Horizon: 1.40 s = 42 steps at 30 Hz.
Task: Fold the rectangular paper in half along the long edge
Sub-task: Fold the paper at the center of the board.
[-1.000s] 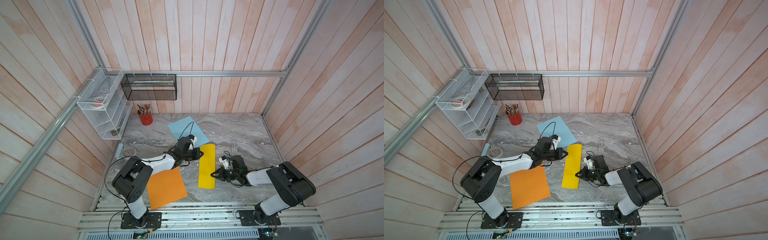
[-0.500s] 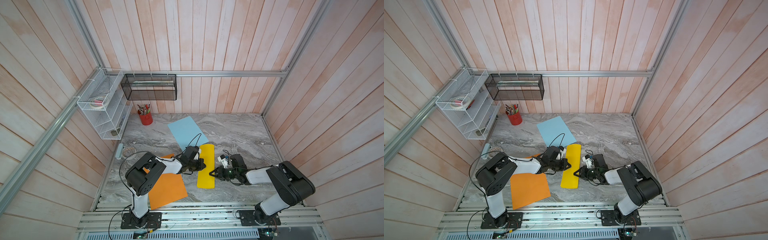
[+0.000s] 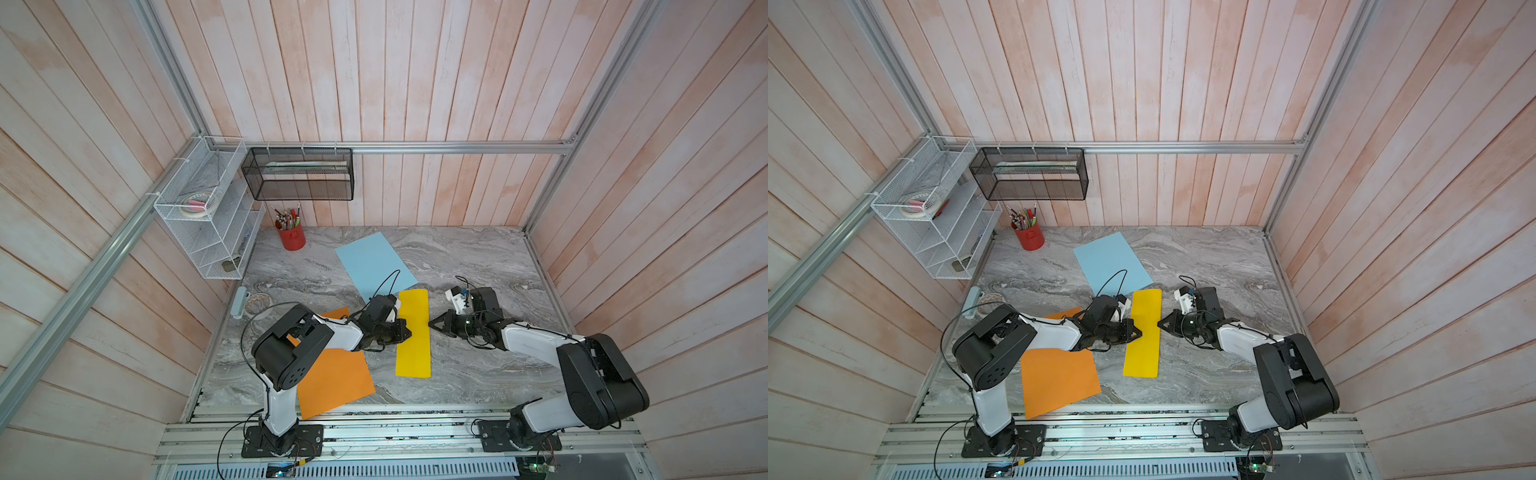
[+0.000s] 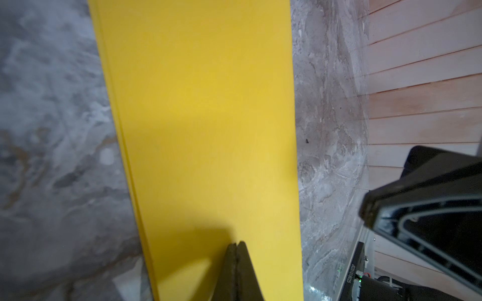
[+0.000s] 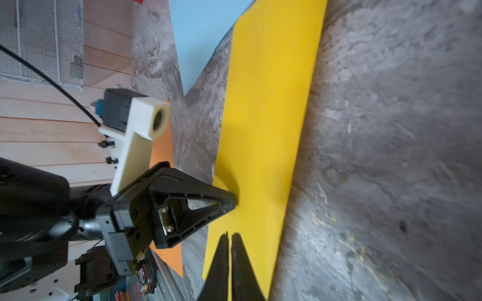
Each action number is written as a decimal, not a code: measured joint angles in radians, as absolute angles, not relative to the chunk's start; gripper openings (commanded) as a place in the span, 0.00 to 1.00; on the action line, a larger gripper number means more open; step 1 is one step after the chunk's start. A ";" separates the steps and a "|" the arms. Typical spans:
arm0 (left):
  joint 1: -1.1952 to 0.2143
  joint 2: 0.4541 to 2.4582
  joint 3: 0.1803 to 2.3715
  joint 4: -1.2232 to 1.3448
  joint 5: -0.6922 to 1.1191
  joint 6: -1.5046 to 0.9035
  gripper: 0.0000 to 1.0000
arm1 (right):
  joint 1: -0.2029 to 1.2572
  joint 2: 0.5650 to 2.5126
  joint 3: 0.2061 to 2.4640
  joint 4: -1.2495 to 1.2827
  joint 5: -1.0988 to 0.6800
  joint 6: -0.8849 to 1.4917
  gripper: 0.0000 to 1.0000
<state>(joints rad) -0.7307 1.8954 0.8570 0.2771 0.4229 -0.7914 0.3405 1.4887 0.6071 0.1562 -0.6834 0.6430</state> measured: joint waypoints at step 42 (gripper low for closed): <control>-0.733 1.909 0.857 0.303 0.440 -0.798 0.00 | 0.357 1.633 0.540 0.290 -0.753 0.708 0.00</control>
